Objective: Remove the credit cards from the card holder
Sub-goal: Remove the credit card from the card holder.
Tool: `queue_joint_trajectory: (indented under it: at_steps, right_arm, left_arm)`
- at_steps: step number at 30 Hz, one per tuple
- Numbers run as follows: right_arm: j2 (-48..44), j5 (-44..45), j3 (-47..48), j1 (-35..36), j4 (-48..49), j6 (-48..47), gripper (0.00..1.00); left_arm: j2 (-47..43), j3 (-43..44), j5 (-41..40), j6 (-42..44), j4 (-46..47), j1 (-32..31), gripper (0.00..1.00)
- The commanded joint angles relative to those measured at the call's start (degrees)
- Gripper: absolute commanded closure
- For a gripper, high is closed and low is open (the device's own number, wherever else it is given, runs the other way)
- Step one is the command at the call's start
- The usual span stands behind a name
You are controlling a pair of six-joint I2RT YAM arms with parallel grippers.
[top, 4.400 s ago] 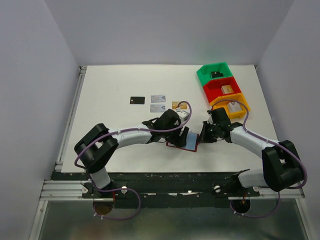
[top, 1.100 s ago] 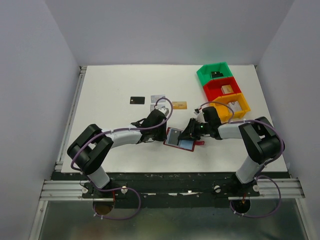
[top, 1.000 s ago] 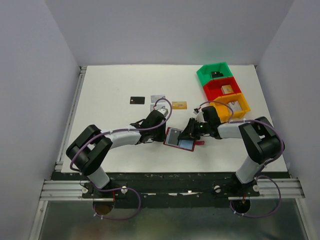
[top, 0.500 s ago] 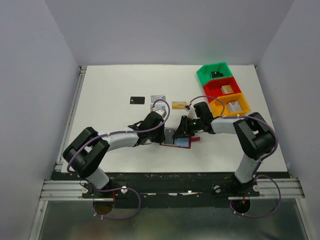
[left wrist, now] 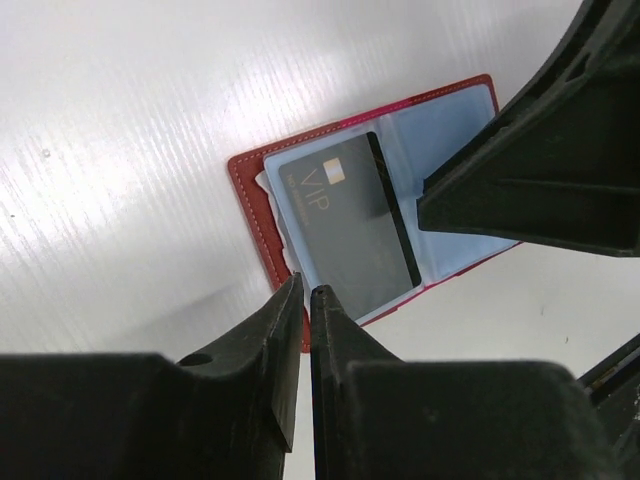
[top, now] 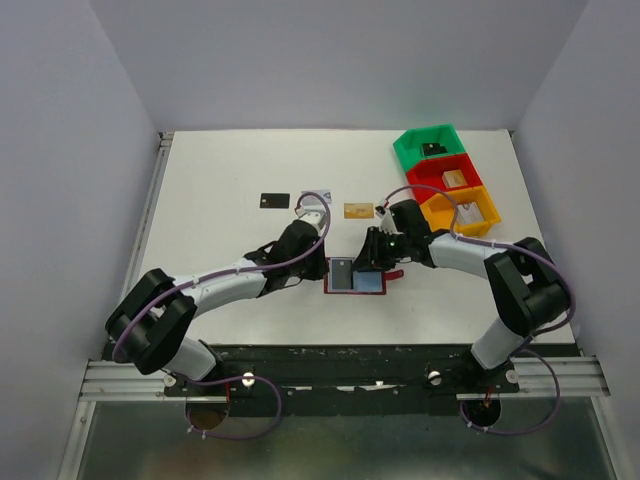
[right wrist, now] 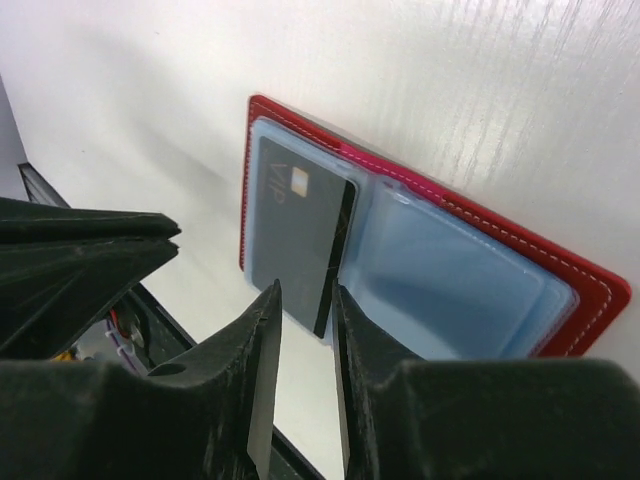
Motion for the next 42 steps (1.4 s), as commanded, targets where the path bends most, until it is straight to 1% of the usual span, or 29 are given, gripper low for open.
queue_joint_trajectory:
  at_steps: [1, 3, 6, 9, 16, 29, 42]
  right_arm:
    - [-4.68, 3.26, 0.23, 0.22, -3.01, -0.89, 0.65]
    - [-4.95, 0.90, 0.32, 0.40, -1.44, 0.07, 0.65]
    - [-3.02, -4.99, -0.03, 0.40, 3.38, 2.71, 0.65]
    - [-1.26, -6.68, -1.51, 0.57, 7.09, 5.17, 0.66]
    - [0.50, -6.50, -3.45, 0.57, 9.21, 5.71, 0.66]
    - [2.70, -3.69, -3.28, 0.58, 7.10, 4.30, 0.64]
    - [1.65, -0.70, -3.28, 0.57, 4.46, 2.63, 0.58]
  left_arm:
    - [0.73, 2.51, -0.85, 0.80, 1.30, 0.26, 0.78]
    - [1.87, 2.60, -0.14, 0.71, 2.53, 0.26, 0.78]
    - [3.63, 2.34, 4.15, 0.54, 5.08, 0.26, 0.78]
    - [4.95, 2.34, 4.60, 0.62, 5.70, 0.35, 0.79]
    - [7.85, 2.51, 4.96, 0.71, 5.44, 0.35, 0.79]
    - [10.84, 3.74, 2.76, -0.34, 0.35, 0.26, 0.85]
    - [12.25, 4.18, 2.32, -0.96, -1.68, 0.35, 0.87]
